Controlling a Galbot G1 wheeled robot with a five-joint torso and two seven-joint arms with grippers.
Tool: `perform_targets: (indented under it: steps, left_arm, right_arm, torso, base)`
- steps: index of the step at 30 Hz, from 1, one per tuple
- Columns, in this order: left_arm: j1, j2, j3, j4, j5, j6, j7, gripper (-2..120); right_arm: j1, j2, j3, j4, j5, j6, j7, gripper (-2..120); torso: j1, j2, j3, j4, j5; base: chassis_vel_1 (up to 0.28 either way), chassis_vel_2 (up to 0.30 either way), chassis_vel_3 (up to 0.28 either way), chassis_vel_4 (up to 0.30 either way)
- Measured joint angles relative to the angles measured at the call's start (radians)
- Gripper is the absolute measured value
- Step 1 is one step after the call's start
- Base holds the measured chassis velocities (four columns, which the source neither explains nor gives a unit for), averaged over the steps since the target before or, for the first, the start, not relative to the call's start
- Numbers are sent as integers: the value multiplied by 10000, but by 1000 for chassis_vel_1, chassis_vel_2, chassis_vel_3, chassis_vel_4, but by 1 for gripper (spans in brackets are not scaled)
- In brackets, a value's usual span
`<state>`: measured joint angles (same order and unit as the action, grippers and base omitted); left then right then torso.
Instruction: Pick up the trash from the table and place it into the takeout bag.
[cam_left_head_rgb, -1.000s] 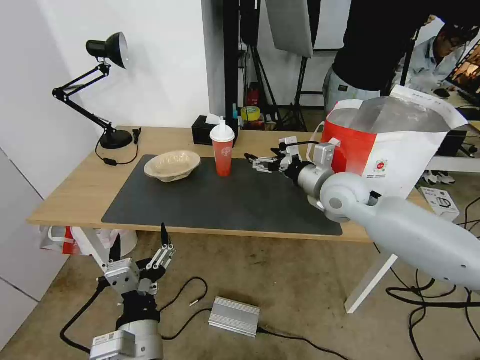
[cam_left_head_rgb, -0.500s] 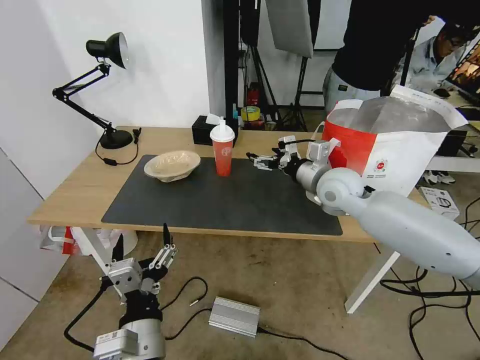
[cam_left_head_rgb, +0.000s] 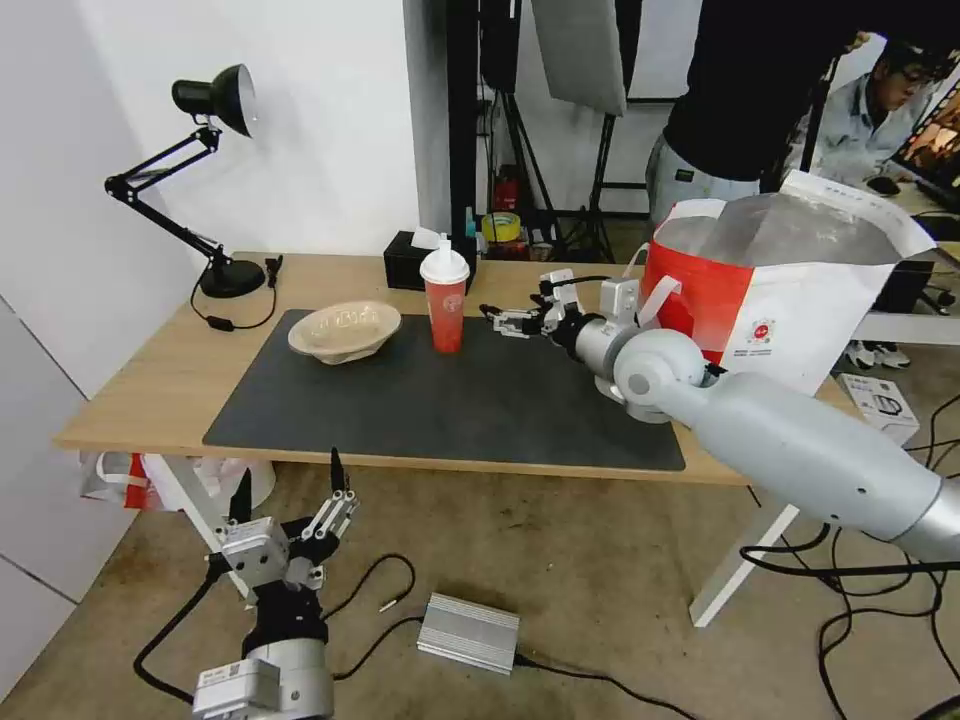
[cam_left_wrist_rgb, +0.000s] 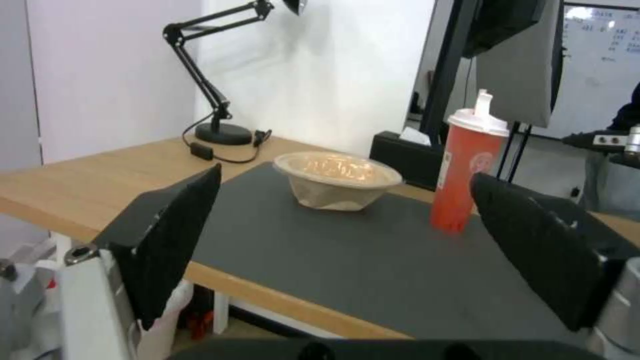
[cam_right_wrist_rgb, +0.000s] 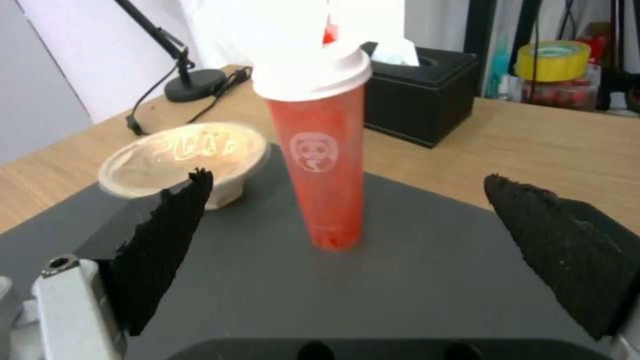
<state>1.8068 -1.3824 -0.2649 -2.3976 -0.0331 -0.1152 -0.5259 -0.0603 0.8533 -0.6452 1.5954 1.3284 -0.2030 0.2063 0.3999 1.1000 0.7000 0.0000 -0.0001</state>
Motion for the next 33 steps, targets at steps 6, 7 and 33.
perform_targets:
  steps: [6, 7, 33]
  left_arm:
    - [33, -83, 29, 16, 42, -2, -2, 100]
    - [33, -83, 29, 16, 42, -2, -2, 100]
    - [32, -207, -9, 30, 70, -31, -13, 100]
  right_arm:
    - [189, 168, -140, -101, 32, -76, -128, 100]
    - [189, 168, -140, -101, 32, -76, -128, 100]
    - [481, 742, -514, -300, 135, -225, -187, 100]
  torso:
    - [1, 0, 0, -1, 0]
    - [1, 0, 0, -1, 0]
    - [0, 0, 1, -1, 0]
  base:
    - [0, 0, 0, 0]
    - [0, 0, 0, 0]
    - [0, 0, 0, 0]
